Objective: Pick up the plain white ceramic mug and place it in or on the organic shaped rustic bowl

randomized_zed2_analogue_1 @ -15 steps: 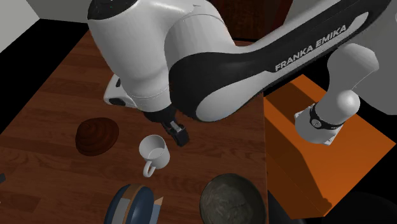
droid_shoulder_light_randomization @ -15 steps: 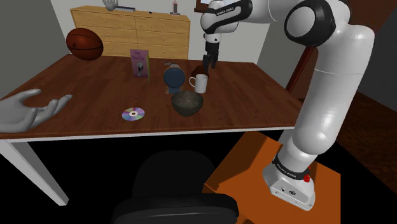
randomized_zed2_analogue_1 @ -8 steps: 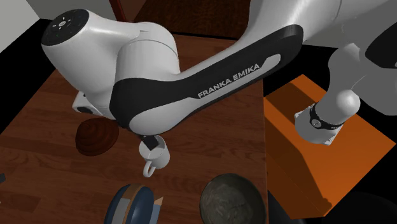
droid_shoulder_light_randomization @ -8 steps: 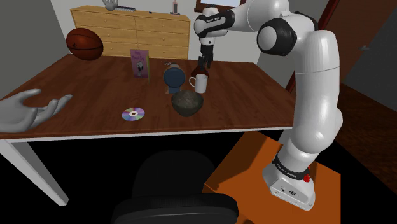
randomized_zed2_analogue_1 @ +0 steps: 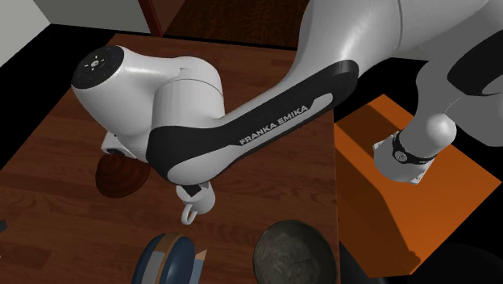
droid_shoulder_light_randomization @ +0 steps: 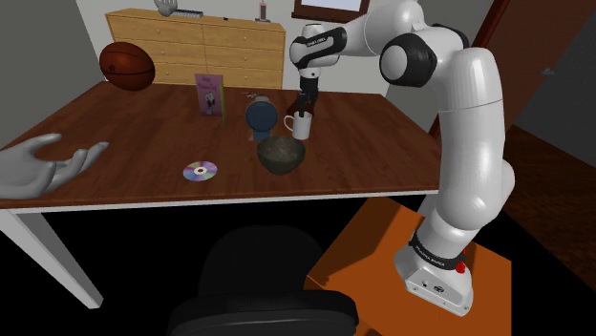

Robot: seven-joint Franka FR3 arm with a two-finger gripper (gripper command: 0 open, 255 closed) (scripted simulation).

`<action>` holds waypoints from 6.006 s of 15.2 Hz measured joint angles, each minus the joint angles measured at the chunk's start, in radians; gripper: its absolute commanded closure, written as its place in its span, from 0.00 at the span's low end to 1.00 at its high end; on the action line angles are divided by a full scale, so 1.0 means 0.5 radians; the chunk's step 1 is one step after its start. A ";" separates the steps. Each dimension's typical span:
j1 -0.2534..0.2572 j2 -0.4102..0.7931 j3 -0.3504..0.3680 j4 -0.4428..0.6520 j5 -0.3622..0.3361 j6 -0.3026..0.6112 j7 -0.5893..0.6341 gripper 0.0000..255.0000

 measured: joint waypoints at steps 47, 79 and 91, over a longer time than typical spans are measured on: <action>-0.047 -0.009 -0.013 0.761 -0.009 -0.765 0.011 1.00; 0.619 -1.006 0.282 -0.478 -0.181 -0.515 0.911 1.00; 0.618 -0.996 0.281 -0.780 -0.181 -0.203 0.909 1.00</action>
